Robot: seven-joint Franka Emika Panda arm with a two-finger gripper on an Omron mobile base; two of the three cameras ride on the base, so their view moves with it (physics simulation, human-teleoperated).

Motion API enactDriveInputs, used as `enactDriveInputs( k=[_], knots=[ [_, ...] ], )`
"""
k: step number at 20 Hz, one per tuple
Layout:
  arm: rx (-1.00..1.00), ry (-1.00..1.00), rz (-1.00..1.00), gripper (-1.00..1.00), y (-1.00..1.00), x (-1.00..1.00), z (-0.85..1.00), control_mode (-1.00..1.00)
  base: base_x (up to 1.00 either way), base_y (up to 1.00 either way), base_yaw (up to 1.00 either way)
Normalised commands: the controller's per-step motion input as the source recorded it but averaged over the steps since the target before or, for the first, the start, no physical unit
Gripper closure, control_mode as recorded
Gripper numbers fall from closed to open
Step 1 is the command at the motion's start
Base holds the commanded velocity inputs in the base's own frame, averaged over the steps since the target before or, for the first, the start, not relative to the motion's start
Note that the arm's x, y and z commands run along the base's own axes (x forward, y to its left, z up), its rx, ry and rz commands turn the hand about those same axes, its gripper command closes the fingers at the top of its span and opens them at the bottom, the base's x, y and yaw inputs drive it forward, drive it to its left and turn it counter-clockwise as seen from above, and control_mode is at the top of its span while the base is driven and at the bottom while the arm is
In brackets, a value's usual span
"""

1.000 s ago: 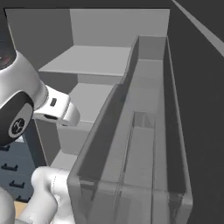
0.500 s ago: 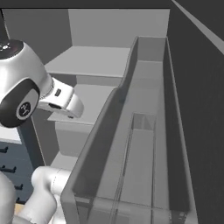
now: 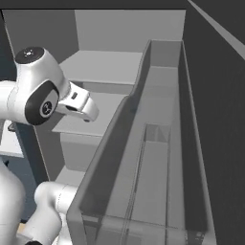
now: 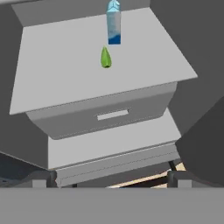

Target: Grab a lemon wedge from the fridge and one ice cube from the ice bowl, and put them in the glass of lemonade.

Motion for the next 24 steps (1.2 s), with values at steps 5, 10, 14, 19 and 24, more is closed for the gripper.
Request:
enactDriveInputs(
  k=[5, 10, 14, 19, 24],
  knots=[
    [0.0, 0.0, 0.05, -1.0, -0.07, 0.92, -0.77, -1.0, 0.0, 0.0, 0.0],
    [0.0, 0.0, 0.04, -1.0, -0.15, 0.99, -0.8, -1.0, 0.0, 0.0, 0.0],
    [0.0, 0.0, 0.0, -1.0, 0.0, 0.47, -0.39, -1.0, 0.0, 0.0, 0.0],
    [-0.01, 0.0, 0.0, -1.0, -0.03, 0.08, -0.06, -1.0, 0.0, 0.0, 0.0],
    [0.0, 0.0, 0.0, -1.0, -0.11, 0.33, 0.0, -1.0, 0.0, 0.0, 0.0]
  ],
)
